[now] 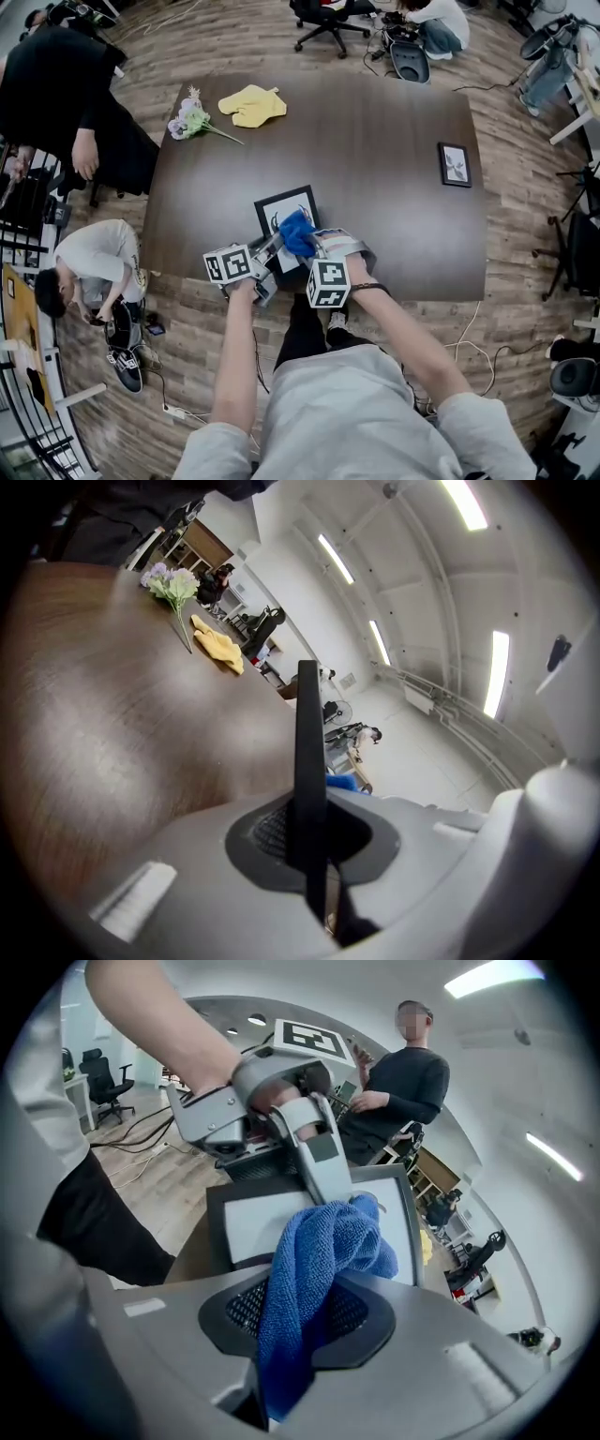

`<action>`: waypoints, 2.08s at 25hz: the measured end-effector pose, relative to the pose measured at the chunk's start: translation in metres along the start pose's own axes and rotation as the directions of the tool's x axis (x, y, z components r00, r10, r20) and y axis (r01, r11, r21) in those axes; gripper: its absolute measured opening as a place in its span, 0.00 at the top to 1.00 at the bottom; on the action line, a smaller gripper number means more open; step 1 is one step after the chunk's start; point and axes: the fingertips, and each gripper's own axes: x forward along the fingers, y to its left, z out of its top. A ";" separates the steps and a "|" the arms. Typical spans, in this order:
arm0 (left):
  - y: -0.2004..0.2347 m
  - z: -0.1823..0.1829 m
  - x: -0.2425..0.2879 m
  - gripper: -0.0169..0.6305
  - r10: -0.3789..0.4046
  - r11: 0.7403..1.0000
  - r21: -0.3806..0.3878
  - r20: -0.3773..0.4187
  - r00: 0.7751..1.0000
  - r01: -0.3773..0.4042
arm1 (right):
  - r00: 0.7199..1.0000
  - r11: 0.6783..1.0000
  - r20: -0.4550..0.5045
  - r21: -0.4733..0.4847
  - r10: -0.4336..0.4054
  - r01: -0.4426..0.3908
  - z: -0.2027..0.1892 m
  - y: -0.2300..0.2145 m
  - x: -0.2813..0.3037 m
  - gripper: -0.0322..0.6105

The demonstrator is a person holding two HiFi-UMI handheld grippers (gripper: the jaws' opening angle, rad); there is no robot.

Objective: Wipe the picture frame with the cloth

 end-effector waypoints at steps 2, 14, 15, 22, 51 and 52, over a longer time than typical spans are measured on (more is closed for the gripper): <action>0.000 0.002 0.000 0.88 0.004 1.000 -0.007 0.021 1.000 -0.004 | 1.000 1.000 0.023 -0.003 0.015 -0.015 0.008 0.009 -0.003 0.82; -0.009 0.017 0.004 0.88 -0.016 0.999 -0.028 0.094 0.995 0.019 | 0.966 0.986 0.206 0.034 0.155 -0.165 0.052 0.052 -0.026 0.82; -0.010 0.017 0.004 0.88 -0.019 0.999 -0.027 0.094 0.995 0.022 | 0.961 0.981 0.217 0.051 0.172 -0.187 0.050 0.053 -0.027 0.82; -0.016 0.014 0.002 0.88 -0.041 0.998 -0.047 0.103 0.994 0.046 | 0.975 0.974 0.156 0.139 0.158 -0.180 0.004 0.025 -0.023 0.82; -0.026 -0.011 -0.001 0.88 -0.087 0.993 -0.075 0.041 0.995 0.090 | 0.984 0.968 0.075 0.204 -0.162 0.144 -0.027 -0.107 -0.018 0.82; -0.027 -0.011 -0.002 0.88 -0.091 0.992 -0.082 0.048 0.995 0.095 | 0.980 0.962 0.070 0.216 -0.184 0.166 -0.029 -0.113 -0.020 0.82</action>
